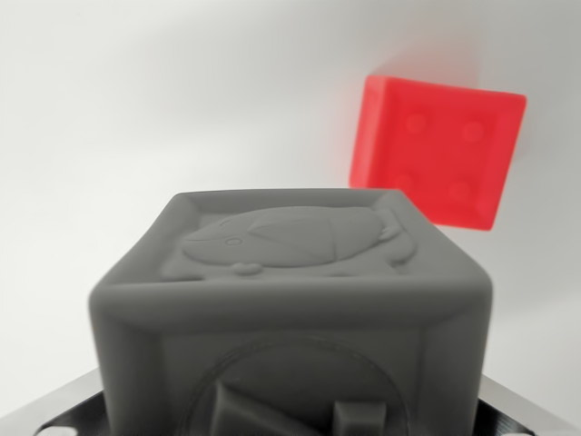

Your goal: Destack cube

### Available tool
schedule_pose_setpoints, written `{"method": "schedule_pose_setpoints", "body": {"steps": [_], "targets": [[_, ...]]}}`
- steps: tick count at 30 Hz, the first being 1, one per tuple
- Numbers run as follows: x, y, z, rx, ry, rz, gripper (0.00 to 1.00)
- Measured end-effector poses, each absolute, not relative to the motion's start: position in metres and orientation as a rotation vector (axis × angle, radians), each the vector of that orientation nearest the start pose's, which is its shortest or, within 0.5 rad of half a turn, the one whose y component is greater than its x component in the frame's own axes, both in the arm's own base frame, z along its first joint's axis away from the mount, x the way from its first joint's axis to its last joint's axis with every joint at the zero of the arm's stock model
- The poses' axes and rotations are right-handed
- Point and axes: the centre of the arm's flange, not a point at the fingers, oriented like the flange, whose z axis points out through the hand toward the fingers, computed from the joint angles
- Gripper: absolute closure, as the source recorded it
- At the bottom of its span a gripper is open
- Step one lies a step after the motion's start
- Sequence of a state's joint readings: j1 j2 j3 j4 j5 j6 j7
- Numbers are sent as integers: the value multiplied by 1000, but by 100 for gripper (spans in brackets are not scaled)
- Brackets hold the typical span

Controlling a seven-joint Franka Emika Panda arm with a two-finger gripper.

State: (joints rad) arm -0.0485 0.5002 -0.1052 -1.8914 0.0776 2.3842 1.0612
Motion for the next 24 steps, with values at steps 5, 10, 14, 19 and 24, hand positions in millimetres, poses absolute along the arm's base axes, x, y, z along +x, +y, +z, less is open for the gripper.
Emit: {"method": "schedule_pose_setpoints", "body": {"steps": [5,10,14,19,24], "targets": [[626,-84,240,-2557,1824,7,100],[626,-74,240,-2575,1799,6,100],[625,-66,239,-2591,1776,7,100],[625,-56,240,-2610,1747,7,100],[624,-46,240,-2627,1721,8,100]]}}
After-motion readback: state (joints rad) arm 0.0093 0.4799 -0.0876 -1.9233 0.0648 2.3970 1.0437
